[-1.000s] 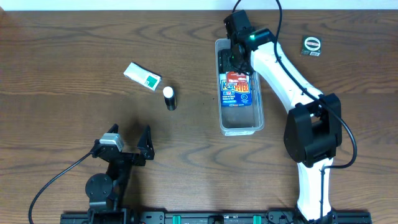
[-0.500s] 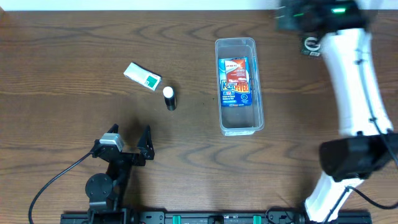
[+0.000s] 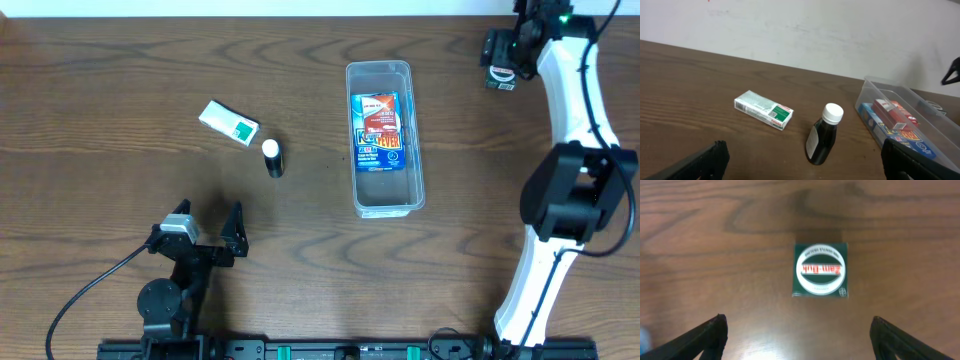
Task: Pack container
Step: 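Move the right gripper to the green Zam-Buk tin and grasp it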
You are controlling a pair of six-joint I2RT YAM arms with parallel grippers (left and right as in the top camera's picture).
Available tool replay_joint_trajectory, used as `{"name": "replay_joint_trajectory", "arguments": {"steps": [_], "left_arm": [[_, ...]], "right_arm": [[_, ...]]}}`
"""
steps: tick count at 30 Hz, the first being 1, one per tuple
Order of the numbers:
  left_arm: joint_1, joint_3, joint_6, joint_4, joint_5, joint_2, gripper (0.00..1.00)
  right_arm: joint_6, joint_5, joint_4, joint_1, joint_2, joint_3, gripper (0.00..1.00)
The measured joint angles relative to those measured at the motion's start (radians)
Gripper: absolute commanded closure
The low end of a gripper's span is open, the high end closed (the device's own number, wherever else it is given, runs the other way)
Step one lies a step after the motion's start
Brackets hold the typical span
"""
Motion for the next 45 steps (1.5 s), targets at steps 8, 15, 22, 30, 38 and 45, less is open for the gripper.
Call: {"name": "replay_joint_trajectory", "arguments": {"steps": [8,15,22,30,38,45], "left_arm": [[0.0,0.0,0.0,0.0,0.0,0.0,0.02],[0.0,0.0,0.0,0.0,0.0,0.0,0.02],[0.0,0.0,0.0,0.0,0.0,0.0,0.02],[0.0,0.0,0.0,0.0,0.0,0.0,0.02],[0.0,0.0,0.0,0.0,0.0,0.0,0.02],[0.0,0.0,0.0,0.0,0.0,0.002,0.02]], "right_arm": [[-0.033,-0.018,0.108,-0.029,0.094,0.0,0.09],[-0.072,-0.023,0.134,-0.057,0.167,-0.001,0.09],[-0.082,-0.034,0.182,-0.058,0.183,-0.001,0.11],[-0.064,-0.042,0.192,-0.058,0.183,-0.001,0.11],[-0.061,-0.045,0.192,-0.058,0.183,-0.001,0.11],[-0.06,-0.045,0.193,-0.058,0.205,-0.001,0.12]]}}
